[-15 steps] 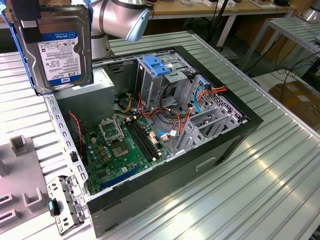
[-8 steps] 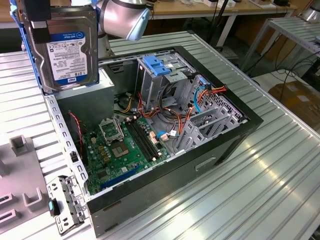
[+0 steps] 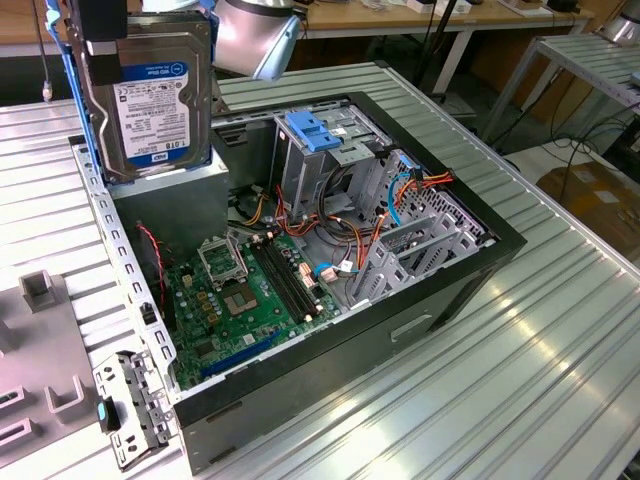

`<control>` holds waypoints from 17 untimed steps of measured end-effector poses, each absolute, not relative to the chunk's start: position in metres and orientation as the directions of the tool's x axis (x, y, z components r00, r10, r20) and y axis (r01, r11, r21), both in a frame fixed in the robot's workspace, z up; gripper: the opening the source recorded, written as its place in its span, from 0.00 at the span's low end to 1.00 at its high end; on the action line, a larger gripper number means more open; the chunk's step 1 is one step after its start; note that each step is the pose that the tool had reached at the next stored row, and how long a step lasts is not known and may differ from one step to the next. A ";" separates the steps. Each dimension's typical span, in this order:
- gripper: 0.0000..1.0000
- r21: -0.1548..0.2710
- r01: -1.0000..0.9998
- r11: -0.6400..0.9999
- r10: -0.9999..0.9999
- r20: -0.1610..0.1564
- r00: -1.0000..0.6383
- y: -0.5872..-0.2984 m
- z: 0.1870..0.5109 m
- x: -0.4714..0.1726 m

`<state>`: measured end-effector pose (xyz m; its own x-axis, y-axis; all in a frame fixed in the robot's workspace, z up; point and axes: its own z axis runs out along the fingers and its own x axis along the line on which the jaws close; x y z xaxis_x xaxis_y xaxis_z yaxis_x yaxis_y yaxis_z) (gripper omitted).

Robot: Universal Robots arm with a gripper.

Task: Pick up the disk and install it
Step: 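Pick up the disk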

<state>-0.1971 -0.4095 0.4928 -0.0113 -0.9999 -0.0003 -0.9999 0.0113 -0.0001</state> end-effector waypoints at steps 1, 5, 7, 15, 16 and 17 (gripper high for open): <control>0.37 0.000 -1.000 0.011 -1.000 0.000 -0.011 -0.410 0.493 -0.195; 0.37 0.000 -1.000 0.012 -1.000 0.000 -0.012 -0.410 0.493 -0.185; 0.37 0.000 -1.000 0.012 -1.000 0.000 -0.012 -0.410 0.493 -0.181; 0.37 0.000 -1.000 0.014 -1.000 0.000 -0.014 -0.420 0.493 -0.172; 0.37 0.000 -1.000 0.014 -1.000 0.000 -0.014 -0.422 0.492 -0.171; 0.37 0.000 -1.000 0.014 -1.000 0.000 -0.014 -0.424 0.492 -0.171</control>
<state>-0.1705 -0.4238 0.4923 -0.0143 -0.9999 -0.0002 -0.9999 0.0143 -0.0002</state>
